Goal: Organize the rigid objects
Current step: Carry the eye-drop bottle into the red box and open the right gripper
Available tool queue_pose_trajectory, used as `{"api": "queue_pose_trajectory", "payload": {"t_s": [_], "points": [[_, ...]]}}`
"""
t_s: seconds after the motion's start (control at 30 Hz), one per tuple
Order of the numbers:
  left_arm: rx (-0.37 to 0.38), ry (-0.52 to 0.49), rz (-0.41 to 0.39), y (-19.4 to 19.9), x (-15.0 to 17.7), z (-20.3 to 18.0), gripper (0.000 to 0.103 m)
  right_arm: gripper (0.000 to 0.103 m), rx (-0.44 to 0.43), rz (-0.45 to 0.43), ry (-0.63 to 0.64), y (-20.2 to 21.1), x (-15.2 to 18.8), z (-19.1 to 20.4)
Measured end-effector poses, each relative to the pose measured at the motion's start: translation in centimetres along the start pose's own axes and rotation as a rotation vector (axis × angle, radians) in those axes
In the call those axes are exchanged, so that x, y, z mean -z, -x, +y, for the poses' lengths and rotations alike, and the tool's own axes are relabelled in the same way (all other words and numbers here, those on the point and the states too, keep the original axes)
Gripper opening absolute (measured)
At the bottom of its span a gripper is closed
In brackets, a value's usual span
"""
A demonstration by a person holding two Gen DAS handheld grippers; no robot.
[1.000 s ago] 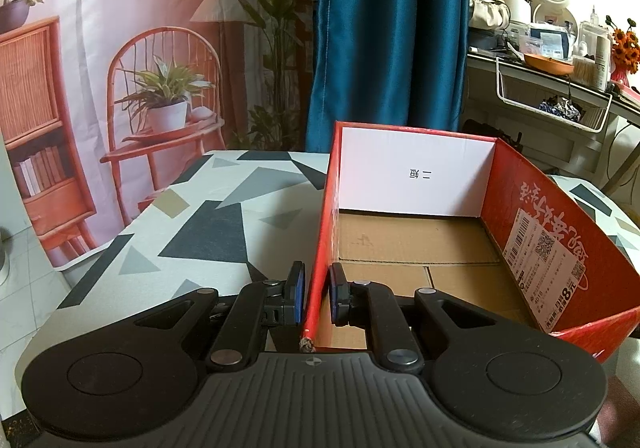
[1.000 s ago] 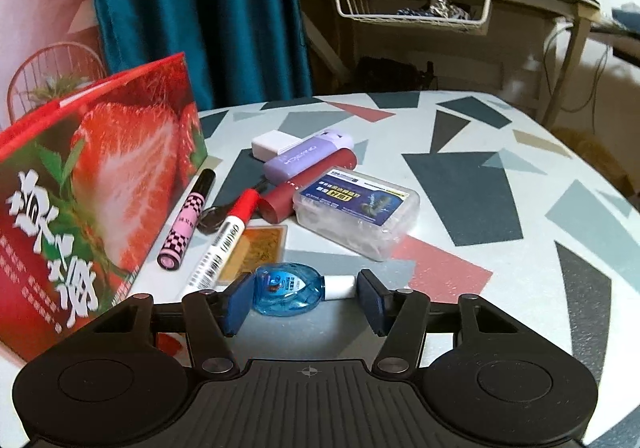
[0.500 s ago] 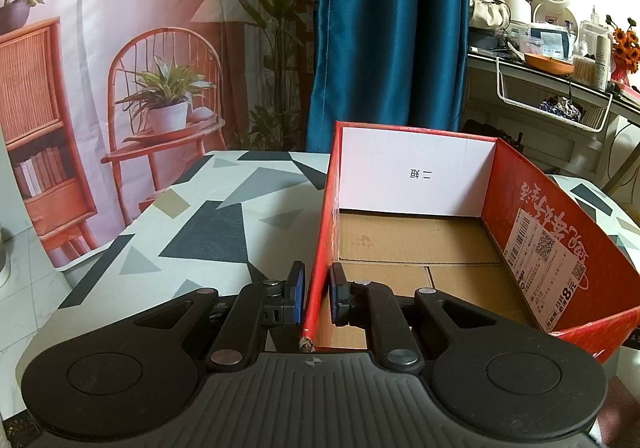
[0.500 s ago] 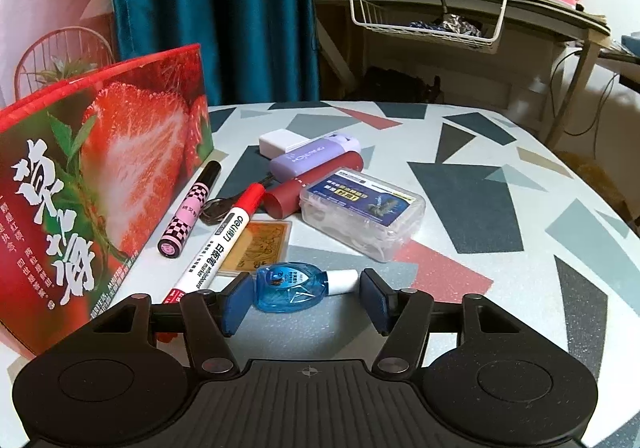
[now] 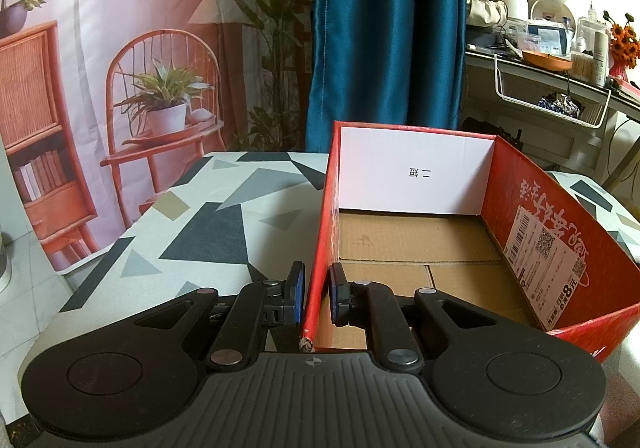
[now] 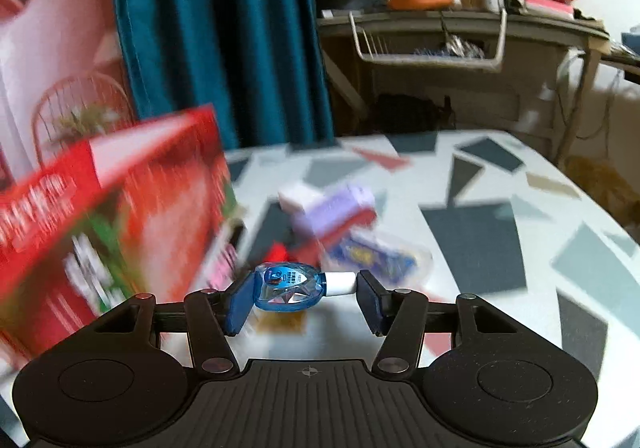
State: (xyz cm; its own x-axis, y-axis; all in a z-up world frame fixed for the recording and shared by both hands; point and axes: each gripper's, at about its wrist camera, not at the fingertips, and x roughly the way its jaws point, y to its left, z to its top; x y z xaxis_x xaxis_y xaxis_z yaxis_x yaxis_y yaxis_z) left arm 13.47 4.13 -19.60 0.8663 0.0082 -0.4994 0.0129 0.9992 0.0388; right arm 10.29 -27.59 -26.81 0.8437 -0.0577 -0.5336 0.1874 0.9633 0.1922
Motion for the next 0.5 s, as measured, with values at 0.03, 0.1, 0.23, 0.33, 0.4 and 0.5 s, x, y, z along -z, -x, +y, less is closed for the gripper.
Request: {"api": "queue_pose_trajectory", "payload": {"t_s": [0.03,0.1,0.23,0.33,0.4,0.5], "points": [[0.000,-0.001,0.000,0.0,0.0,0.0,0.014,0.051,-0.021,-0.017,0.006,0.2,-0.9,0.3],[0.000,-0.003,0.000,0.0,0.0,0.0,0.014,0.051,-0.066,-0.054,0.044,0.4,-2.8,1.2],[0.000,-0.006,-0.001,0.0,0.0,0.0,0.014,0.051,-0.169,-0.111,0.152,0.2,-6.4,3.8],[0.000,-0.005,-0.001,0.0,0.1,0.0,0.014,0.051,-0.237,-0.094,0.267,-1.2,-8.3,6.4],[0.000,-0.005,-0.001,0.0,0.1,0.0,0.014,0.051,-0.255,-0.076,0.342,-2.6,-8.8,7.9],[0.001,-0.005,-0.002,-0.1,0.1,0.0,0.014,0.051,-0.281,-0.041,0.414,-4.3,-9.3,9.7]]}}
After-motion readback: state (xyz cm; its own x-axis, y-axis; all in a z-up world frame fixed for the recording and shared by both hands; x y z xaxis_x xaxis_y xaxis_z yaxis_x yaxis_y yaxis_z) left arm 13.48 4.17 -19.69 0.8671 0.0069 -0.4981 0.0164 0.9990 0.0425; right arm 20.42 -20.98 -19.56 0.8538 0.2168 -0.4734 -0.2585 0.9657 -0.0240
